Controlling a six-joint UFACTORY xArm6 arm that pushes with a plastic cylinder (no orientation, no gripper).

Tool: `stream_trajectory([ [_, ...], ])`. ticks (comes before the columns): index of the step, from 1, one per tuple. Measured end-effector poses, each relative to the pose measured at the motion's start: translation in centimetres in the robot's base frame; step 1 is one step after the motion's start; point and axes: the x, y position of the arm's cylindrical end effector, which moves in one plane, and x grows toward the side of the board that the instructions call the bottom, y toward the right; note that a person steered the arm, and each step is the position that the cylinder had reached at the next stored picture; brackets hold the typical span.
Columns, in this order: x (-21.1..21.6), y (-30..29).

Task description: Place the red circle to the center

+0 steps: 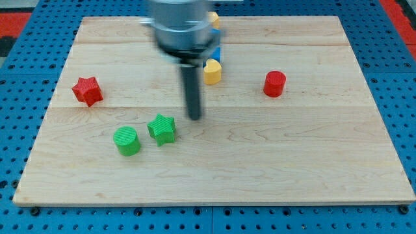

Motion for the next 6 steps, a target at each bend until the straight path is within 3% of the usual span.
stream_trajectory([
  [1,-0.3,8.3],
  [2,-2.2,11.9],
  [4,-7.2,9.8],
  [5,-9.7,12.7],
  [6,-10.2,8.3],
])
